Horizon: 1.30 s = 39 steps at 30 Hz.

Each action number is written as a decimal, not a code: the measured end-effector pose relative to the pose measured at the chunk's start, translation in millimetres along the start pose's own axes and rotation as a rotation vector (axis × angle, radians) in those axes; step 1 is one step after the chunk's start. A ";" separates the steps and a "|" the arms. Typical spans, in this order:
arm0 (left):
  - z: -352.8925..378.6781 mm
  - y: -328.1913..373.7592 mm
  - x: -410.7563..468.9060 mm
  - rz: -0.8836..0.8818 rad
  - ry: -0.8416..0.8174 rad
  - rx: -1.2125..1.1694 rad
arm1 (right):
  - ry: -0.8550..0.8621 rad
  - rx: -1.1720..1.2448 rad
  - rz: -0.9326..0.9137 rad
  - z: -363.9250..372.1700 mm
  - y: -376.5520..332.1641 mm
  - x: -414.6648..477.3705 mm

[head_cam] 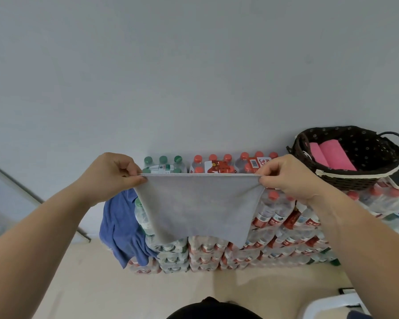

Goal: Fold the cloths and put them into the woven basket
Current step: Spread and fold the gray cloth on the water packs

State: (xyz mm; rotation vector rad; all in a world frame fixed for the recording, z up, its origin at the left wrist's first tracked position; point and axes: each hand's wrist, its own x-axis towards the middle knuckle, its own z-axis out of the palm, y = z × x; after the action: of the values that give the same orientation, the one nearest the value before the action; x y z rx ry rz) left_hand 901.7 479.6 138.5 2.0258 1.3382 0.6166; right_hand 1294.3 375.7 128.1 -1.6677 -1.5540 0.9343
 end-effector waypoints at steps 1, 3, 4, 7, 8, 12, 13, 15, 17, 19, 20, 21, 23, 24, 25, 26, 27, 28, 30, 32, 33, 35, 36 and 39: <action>1.8 -0.3 0.0 -0.019 -0.013 -0.060 | 0.012 0.038 0.011 0.5 0.6 -0.5; 4.4 -2.9 1.4 -0.024 -0.030 -0.121 | 0.041 0.072 0.015 1.8 1.8 -0.2; 5.4 -4.4 2.0 -0.018 -0.036 -0.133 | 0.054 0.077 0.012 3.0 2.6 0.5; 7.3 -9.3 4.3 -0.006 -0.036 -0.124 | 0.106 0.082 0.020 8.0 7.2 4.7; 7.3 -10.9 5.4 0.001 -0.030 -0.111 | 0.136 0.087 0.027 10.3 8.0 6.1; 5.3 -16.8 8.9 -0.009 -0.013 -0.091 | 0.179 0.041 0.032 19.1 2.3 12.4; 3.4 -19.2 9.5 -0.011 -0.024 -0.080 | 0.157 -0.006 0.035 20.6 0.6 14.3; -1.6 -23.9 10.1 -0.012 -0.083 -0.029 | 0.059 -0.120 0.047 22.8 -5.2 17.5; -6.4 -27.7 10.9 -0.010 -0.171 0.084 | -0.051 -0.275 0.040 26.4 -11.9 21.0; -9.0 -33.3 14.5 -0.002 -0.210 0.218 | -0.113 -0.444 0.023 33.2 -17.0 27.5; -9.6 -36.2 17.6 0.007 -0.224 0.284 | -0.132 -0.517 0.019 36.9 -18.3 31.9; -9.7 -38.4 21.4 0.017 -0.237 0.341 | -0.138 -0.586 0.012 40.8 -18.9 37.1; -8.4 -43.0 31.8 0.023 -0.242 0.420 | -0.107 -0.685 -0.002 48.0 -18.9 48.0; -7.3 -45.6 38.5 0.027 -0.228 0.445 | -0.081 -0.700 -0.001 50.7 -18.3 53.9; -6.1 -48.2 45.9 0.032 -0.201 0.463 | -0.053 -0.702 0.006 53.0 -17.3 60.3; -4.6 -51.4 54.1 0.033 -0.170 0.472 | -0.021 -0.700 0.011 54.7 -15.5 67.2; -2.4 -54.4 62.8 0.030 -0.140 0.474 | 0.014 -0.702 0.013 56.0 -13.0 74.4; 0.6 -57.3 71.7 0.022 -0.115 0.476 | 0.052 -0.703 0.012 56.6 -9.1 82.2; 8.5 -60.3 89.9 -0.010 -0.075 0.489 | 0.109 -0.697 0.008 55.6 -1.2 98.4; 17.4 -60.5 106.9 -0.076 -0.039 0.501 | 0.132 -0.693 0.035 54.7 7.9 116.5; 22.3 -60.1 114.8 -0.119 -0.028 0.512 | 0.134 -0.692 0.061 55.3 11.6 125.6; 32.6 -59.7 129.2 -0.216 -0.009 0.523 | 0.129 -0.658 0.127 59.3 22.8 144.7; 38.4 -60.5 135.9 -0.260 0.002 0.514 | 0.119 -0.585 0.176 62.4 30.4 154.4; 58.3 -66.4 153.5 -0.390 0.034 0.476 | 0.119 -0.169 0.368 73.2 54.0 176.5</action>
State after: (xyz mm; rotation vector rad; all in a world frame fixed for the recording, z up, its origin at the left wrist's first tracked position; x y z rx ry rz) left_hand 956.8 626.6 56.6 2.0177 1.9798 0.1623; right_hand 1266.4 547.9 33.2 -2.1388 -1.3003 0.8834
